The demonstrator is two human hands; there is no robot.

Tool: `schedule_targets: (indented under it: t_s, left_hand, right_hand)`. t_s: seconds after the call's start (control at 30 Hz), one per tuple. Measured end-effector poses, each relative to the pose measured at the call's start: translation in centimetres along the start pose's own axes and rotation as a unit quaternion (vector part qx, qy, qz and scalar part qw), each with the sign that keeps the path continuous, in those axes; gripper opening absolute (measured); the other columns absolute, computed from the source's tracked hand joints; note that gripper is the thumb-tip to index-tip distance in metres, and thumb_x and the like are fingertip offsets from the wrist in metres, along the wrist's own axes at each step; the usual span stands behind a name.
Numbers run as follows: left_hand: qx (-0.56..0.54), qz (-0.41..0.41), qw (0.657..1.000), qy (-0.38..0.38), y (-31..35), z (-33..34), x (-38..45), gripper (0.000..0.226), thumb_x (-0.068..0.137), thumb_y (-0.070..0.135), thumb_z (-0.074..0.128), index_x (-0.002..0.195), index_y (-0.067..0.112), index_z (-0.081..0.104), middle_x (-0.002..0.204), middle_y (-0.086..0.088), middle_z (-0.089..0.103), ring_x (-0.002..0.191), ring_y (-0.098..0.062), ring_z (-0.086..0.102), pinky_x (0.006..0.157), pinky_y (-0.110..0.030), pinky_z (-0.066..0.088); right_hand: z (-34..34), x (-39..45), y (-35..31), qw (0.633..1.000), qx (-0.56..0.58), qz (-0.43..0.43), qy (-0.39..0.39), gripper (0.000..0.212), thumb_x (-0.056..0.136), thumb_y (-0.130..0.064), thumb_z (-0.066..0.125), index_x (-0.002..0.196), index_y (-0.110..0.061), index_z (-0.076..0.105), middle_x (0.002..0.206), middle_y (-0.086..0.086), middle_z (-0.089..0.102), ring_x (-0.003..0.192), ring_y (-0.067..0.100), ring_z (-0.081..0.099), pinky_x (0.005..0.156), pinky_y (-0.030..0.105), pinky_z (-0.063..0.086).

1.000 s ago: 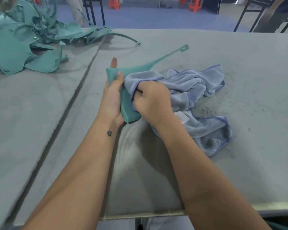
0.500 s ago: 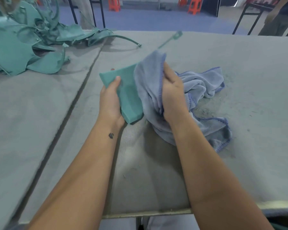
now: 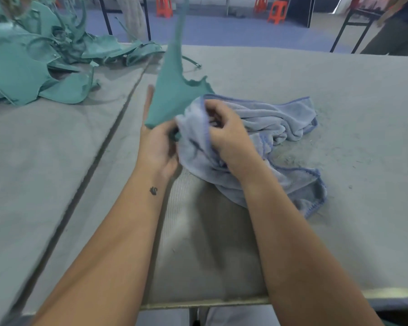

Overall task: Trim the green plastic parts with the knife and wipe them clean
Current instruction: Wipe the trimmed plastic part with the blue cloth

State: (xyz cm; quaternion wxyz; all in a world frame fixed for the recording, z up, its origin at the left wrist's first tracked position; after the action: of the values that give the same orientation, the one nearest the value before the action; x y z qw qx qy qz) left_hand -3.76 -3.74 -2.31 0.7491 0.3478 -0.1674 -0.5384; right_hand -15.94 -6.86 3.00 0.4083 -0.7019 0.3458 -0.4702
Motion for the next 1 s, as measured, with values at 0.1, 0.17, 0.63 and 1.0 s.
schedule_targets:
  t_s: [0.1,0.17,0.63,1.0]
  left_hand:
    - [-0.048,-0.005,0.998,-0.027,0.1,0.5,-0.2,0.042,0.091,0.023,0.052,0.121,-0.004,0.063,0.125,-0.022,0.062,0.116,-0.035,0.061,0.106,-0.046,0.044]
    - [-0.073,-0.005,0.997,-0.023,0.5,0.1,-0.1,0.043,0.097,0.032,0.046,0.111,-0.001,0.068,0.114,-0.020,0.068,0.104,-0.032,0.067,0.099,-0.043,0.050]
    - [0.057,-0.029,0.998,-0.022,-0.3,-1.6,0.9,0.035,0.095,0.000,0.039,0.127,-0.004,0.051,0.097,-0.015,0.062,0.078,-0.020,0.065,0.068,-0.028,0.057]
    - [0.048,-0.038,0.997,-0.055,-0.7,-1.0,0.7,0.024,0.094,0.003,0.039,0.099,0.000,0.062,0.079,-0.012,0.069,0.067,-0.018,0.069,0.060,-0.027,0.058]
  right_hand:
    - [2.1,-0.2,-0.8,0.969,-0.214,-0.119,-0.024,0.040,0.088,-0.019,0.061,0.124,-0.003,0.058,0.119,0.009,0.062,0.114,0.028,0.054,0.100,0.042,0.039]
    - [3.2,-0.6,-0.9,0.953,-0.258,-0.151,-0.053,0.041,0.091,-0.018,0.060,0.127,-0.001,0.055,0.124,0.012,0.059,0.119,0.029,0.052,0.100,0.044,0.038]
    - [6.0,0.9,3.4,0.861,-0.480,-0.043,-0.165,0.052,0.101,-0.023,0.028,0.149,-0.004,0.023,0.152,0.016,0.026,0.140,0.029,0.026,0.114,0.040,0.022]
    - [2.8,0.4,2.6,0.985,-0.150,0.068,-0.060,0.024,0.092,-0.031,0.053,0.072,-0.023,0.064,0.072,-0.006,0.068,0.078,0.016,0.063,0.071,0.036,0.049]
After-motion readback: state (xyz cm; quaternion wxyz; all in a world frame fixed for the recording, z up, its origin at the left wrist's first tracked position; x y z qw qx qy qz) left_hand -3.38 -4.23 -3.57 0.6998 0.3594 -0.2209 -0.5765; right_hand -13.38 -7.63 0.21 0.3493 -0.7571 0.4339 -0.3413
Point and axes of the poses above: each hand's wrist, its own x-axis towards the middle knuckle, its own z-axis out of the palm, y = z × x, the point moved 8 cm from there along x, towards the middle knuckle
